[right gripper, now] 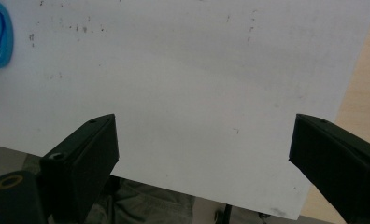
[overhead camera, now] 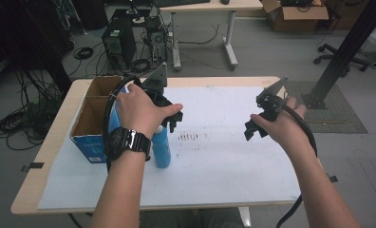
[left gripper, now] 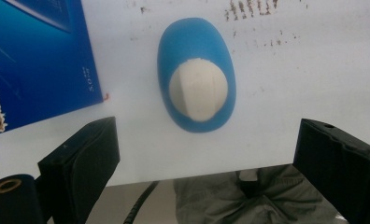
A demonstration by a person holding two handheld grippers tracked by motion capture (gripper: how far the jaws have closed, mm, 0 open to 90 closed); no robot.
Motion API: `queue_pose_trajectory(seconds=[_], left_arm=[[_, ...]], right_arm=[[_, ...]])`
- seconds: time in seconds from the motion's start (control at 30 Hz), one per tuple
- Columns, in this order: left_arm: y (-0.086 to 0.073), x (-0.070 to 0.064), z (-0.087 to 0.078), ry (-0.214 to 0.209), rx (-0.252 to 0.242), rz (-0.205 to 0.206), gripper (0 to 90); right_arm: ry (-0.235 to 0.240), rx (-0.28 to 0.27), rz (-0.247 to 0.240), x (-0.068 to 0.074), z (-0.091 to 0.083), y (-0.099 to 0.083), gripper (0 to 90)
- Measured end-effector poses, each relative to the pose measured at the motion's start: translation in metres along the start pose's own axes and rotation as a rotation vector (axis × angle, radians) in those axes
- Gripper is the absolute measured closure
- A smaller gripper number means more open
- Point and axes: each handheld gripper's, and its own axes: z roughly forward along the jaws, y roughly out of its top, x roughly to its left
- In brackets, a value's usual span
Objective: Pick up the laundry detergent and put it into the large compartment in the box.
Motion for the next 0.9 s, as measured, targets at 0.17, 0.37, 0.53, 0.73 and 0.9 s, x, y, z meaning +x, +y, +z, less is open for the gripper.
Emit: queue_pose_trajectory(seconds=[0.17,0.37,0.53,0.73,0.9], left_arm=[[0.006,-0.002,0.007,0.015,0.007,0.002,6.8],[0.013,-0.003,0.015,0.029,0.009,-0.018,5.9],[0.017,-0.005,0.023,0.031,0.021,-0.025,6.0],[0.021,-0.004,0.031,0.038,0.028,-0.038,5.9],[0.023,-0.005,0.037,0.039,0.038,-0.038,6.2]], right_arm=[[0.006,0.001,-0.007,-0.003,0.005,0.001,8.5],[0.012,0.006,-0.011,-0.008,0.011,0.003,8.5],[0.018,0.010,-0.012,-0.011,0.016,0.004,8.5],[0.026,0.018,-0.004,-0.015,0.021,0.004,8.6],[0.029,0.017,-0.005,-0.017,0.025,0.005,8.6]])
